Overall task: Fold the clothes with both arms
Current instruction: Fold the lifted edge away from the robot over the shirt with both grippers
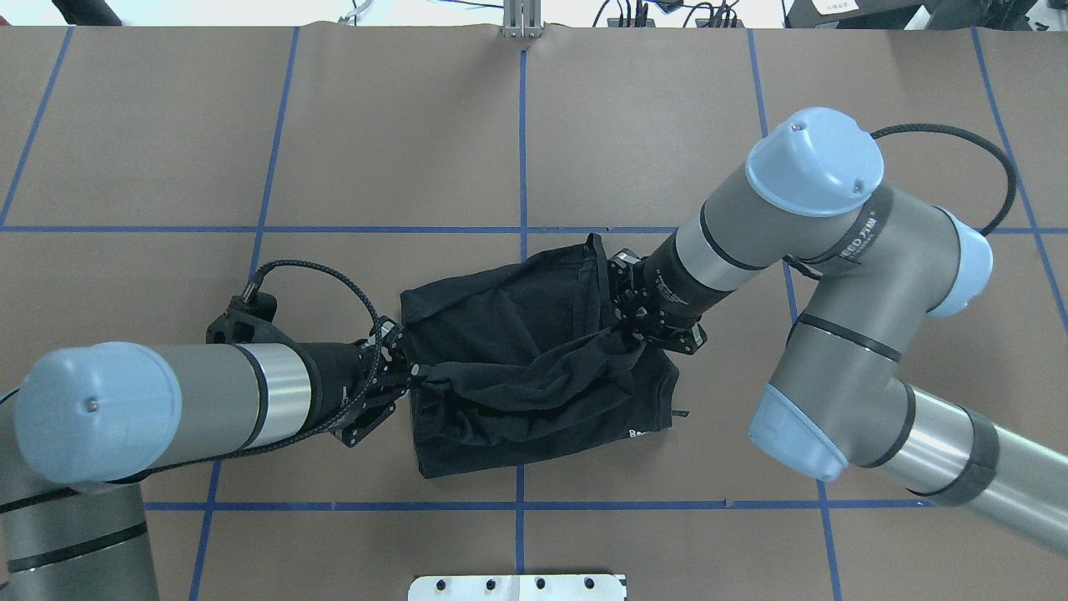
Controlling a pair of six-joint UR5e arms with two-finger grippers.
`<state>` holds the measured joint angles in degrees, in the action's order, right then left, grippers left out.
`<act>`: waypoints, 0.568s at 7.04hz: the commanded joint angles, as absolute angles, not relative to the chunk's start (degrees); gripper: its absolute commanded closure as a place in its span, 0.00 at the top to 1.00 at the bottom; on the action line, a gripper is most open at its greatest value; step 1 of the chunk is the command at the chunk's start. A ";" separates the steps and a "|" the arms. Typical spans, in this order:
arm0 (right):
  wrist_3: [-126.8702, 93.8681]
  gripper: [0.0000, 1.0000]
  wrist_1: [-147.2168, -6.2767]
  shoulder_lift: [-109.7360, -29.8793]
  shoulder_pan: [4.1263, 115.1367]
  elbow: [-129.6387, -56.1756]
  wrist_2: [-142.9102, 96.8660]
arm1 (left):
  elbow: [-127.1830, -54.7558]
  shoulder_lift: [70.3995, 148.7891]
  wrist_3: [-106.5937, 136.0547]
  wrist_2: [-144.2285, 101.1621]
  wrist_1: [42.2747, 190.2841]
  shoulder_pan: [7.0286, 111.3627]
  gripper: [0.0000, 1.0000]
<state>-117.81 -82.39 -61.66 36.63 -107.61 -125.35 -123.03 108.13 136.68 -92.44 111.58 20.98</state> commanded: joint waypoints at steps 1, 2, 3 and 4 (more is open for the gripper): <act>-110.17 0.00 -82.27 -58.20 38.40 -99.27 -125.51 | -116.66 110.73 132.91 -92.72 112.76 24.68 0.00; -108.04 0.00 -81.13 -54.70 39.02 -93.05 -125.51 | -111.24 113.27 129.58 -92.81 114.16 27.83 0.07; -107.32 0.23 -77.29 -52.32 40.50 -86.99 -125.51 | -103.44 115.81 126.51 -92.81 118.09 31.17 0.36; -104.10 0.29 -74.56 -46.12 42.52 -75.35 -125.68 | -95.96 116.54 121.78 -92.90 122.56 34.16 0.56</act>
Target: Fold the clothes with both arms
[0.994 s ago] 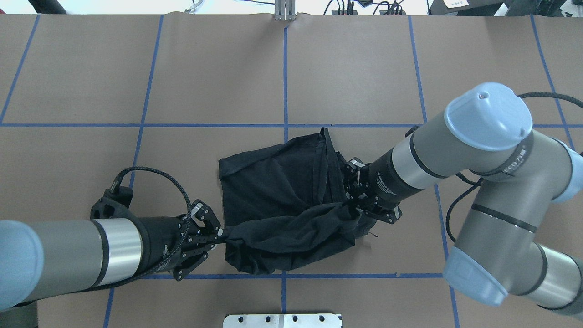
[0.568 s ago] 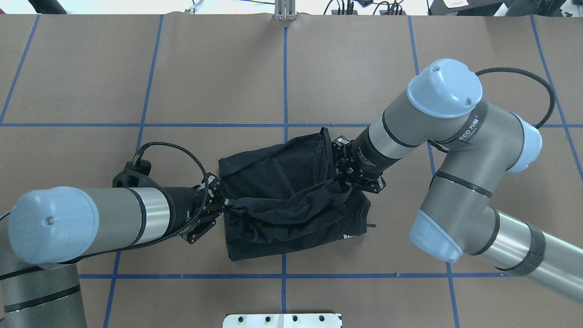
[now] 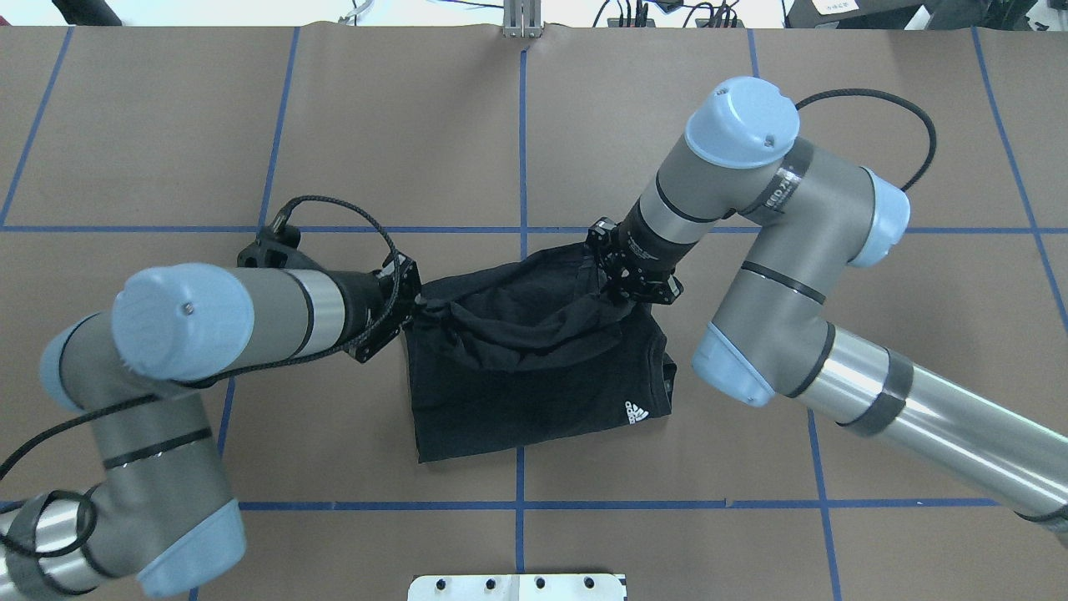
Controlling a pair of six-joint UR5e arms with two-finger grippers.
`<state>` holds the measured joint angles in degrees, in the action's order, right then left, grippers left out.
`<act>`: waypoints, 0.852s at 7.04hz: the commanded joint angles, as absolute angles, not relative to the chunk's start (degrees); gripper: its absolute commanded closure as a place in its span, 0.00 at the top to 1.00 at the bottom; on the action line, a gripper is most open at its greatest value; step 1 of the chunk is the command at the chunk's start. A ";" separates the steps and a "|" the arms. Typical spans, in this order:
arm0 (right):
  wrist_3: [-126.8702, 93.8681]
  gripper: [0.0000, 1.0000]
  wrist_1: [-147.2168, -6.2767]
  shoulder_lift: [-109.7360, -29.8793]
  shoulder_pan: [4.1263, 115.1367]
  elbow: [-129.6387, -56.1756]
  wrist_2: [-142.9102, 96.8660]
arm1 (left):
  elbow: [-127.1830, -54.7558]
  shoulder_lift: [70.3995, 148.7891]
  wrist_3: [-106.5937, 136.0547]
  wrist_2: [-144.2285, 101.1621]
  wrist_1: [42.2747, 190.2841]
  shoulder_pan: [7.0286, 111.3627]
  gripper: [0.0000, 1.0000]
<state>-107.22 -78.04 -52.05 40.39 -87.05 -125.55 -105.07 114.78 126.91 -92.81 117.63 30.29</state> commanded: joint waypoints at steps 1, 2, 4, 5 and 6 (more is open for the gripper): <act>-98.76 0.99 -73.75 -40.23 44.45 -65.75 -125.60 | -89.89 117.50 114.77 -93.34 127.04 37.67 1.00; -96.35 1.00 -73.83 -38.51 46.47 -63.92 -125.68 | -88.35 117.60 110.52 -96.56 127.70 41.53 1.00; -95.01 1.00 -73.74 -38.32 49.12 -64.42 -129.01 | -88.68 117.60 108.11 -101.33 127.88 43.85 1.00; -93.44 1.00 -73.74 -39.28 49.74 -65.55 -128.85 | -89.64 117.42 106.19 -102.56 127.79 44.12 1.00; -89.69 1.00 -73.83 -43.12 51.05 -69.57 -128.41 | -92.78 116.81 99.99 -106.05 127.44 45.95 1.00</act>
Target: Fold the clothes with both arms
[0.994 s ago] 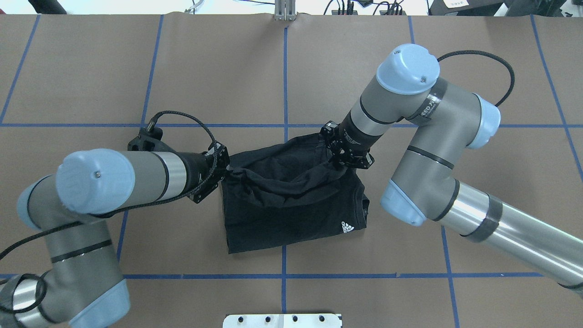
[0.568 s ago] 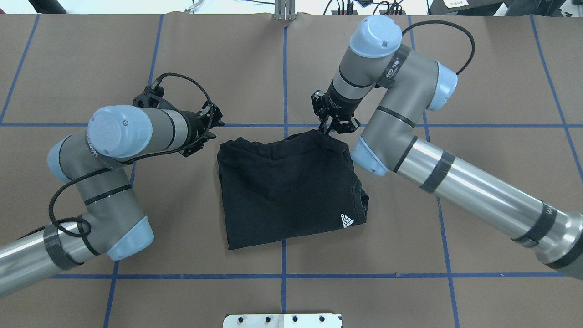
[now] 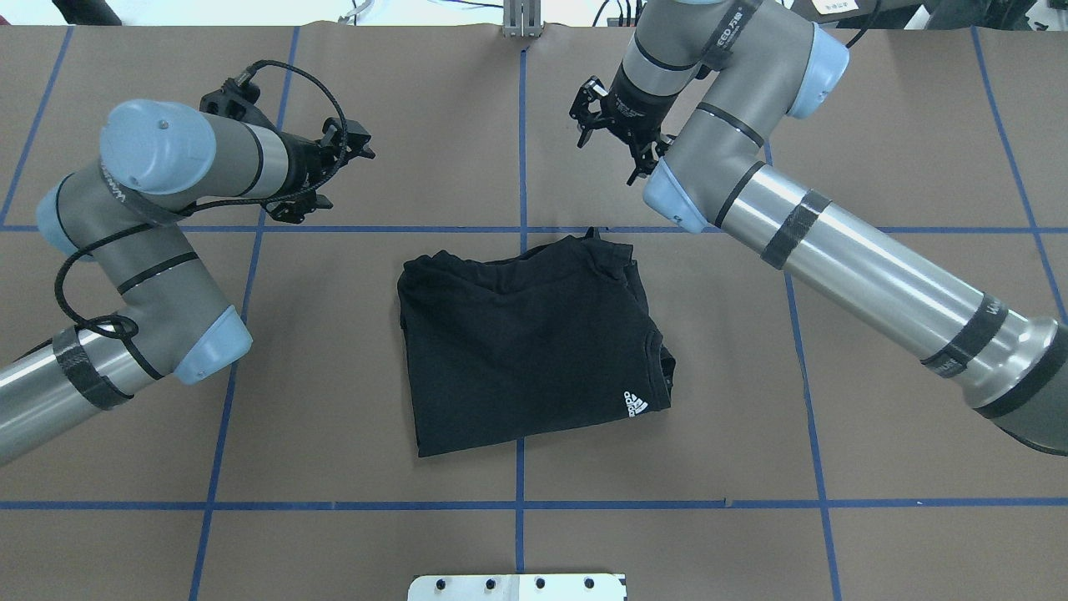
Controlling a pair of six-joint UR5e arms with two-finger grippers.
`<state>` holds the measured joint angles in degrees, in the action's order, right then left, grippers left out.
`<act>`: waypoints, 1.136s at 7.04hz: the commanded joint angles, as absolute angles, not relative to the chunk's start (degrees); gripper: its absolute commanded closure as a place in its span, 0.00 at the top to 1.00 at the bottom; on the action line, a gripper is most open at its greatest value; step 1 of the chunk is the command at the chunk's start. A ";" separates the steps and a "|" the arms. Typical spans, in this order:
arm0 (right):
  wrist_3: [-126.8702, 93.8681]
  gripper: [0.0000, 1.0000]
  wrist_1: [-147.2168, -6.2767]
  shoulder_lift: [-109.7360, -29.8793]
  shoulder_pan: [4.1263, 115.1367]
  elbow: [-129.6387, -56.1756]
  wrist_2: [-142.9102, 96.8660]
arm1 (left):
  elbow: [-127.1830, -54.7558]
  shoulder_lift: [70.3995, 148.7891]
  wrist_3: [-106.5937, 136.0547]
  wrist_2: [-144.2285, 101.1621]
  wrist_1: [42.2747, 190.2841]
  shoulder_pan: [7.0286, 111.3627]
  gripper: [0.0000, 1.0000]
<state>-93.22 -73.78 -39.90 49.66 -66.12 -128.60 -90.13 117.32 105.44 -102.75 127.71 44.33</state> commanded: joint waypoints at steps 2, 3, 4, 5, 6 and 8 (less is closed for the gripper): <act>-74.09 1.00 -74.00 -55.48 57.36 -81.16 -127.97 | -98.85 111.12 84.65 -107.49 127.27 48.33 1.00; -66.26 1.00 -74.26 -59.81 60.87 -83.82 -128.40 | -103.23 105.44 72.89 -109.75 127.27 50.17 1.00; -58.70 1.00 -74.27 -63.59 64.30 -84.80 -128.93 | -103.79 102.25 61.20 -114.04 127.27 54.71 1.00; -49.49 1.00 -74.62 -66.68 68.08 -84.99 -129.37 | -103.71 97.95 48.99 -118.52 127.79 60.24 1.00; -41.39 1.00 -74.71 -69.93 71.25 -84.99 -129.55 | -103.19 94.34 35.99 -122.31 127.36 65.95 1.00; -23.47 1.00 -77.24 -75.73 77.23 -84.90 -129.55 | -100.05 87.92 14.00 -126.72 127.00 77.55 1.00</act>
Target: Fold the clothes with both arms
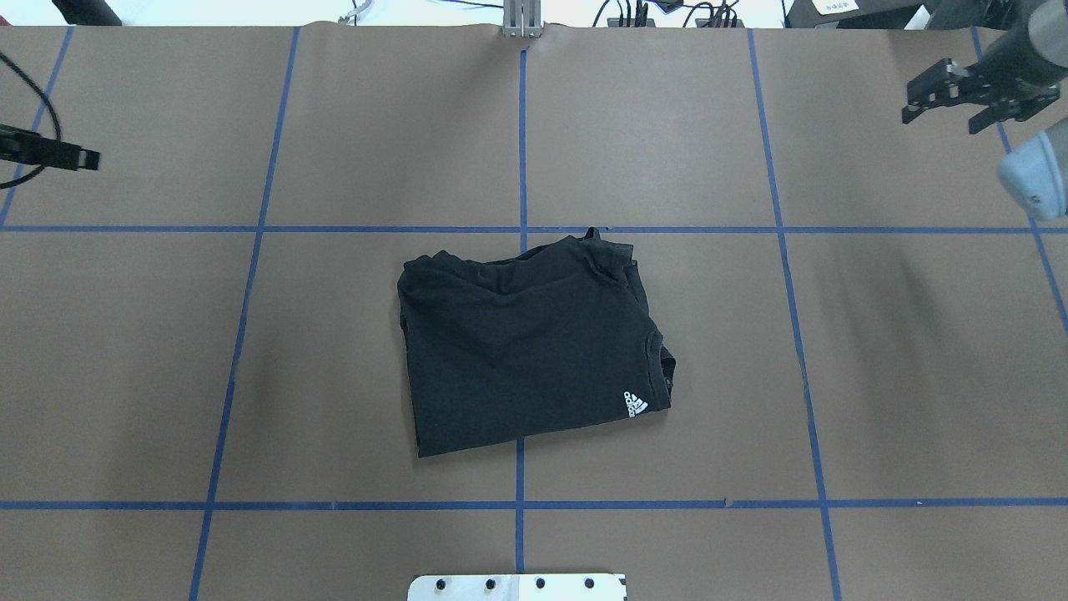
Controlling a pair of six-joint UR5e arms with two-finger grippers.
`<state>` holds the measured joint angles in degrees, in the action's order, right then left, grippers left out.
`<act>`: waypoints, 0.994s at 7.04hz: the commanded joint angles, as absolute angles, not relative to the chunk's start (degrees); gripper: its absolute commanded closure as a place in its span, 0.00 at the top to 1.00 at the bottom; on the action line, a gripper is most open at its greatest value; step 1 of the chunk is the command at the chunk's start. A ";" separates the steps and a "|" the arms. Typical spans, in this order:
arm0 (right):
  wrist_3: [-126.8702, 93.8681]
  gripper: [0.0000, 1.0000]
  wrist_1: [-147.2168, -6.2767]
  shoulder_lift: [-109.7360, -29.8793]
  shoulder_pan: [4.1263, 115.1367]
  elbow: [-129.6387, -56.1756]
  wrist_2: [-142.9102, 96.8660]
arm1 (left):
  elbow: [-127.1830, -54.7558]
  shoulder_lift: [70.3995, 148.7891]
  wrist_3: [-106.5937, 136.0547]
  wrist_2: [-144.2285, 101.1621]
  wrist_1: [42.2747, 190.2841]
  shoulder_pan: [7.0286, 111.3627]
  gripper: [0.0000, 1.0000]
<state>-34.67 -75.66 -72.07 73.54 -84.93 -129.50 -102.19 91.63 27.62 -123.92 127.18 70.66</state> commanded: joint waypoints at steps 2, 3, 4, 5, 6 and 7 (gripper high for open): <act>-3.69 1.00 -83.20 -79.88 82.42 -84.82 -131.12 | -93.54 85.35 -3.27 -126.91 127.00 85.04 1.00; 1.96 1.00 -88.28 -79.89 83.92 -85.08 -134.44 | -91.69 83.86 -8.21 -128.13 127.00 87.43 1.00; 3.50 1.00 -90.24 -80.15 84.20 -85.25 -136.65 | -90.54 83.93 -8.61 -132.93 125.70 88.58 1.00; 3.52 1.00 -90.09 -80.68 84.11 -85.43 -136.41 | -90.79 84.72 -9.14 -135.24 119.77 90.68 1.00; 3.43 1.00 -90.35 -80.25 83.85 -86.30 -135.10 | -93.31 84.81 -7.66 -136.57 115.62 90.79 1.00; 3.34 1.00 -90.61 -80.16 82.80 -87.09 -132.83 | -97.86 85.51 -6.08 -136.84 107.14 90.79 1.00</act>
<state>3.24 -90.17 -80.28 83.65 -86.14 -134.92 -93.61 84.88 -7.59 -135.69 115.72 90.40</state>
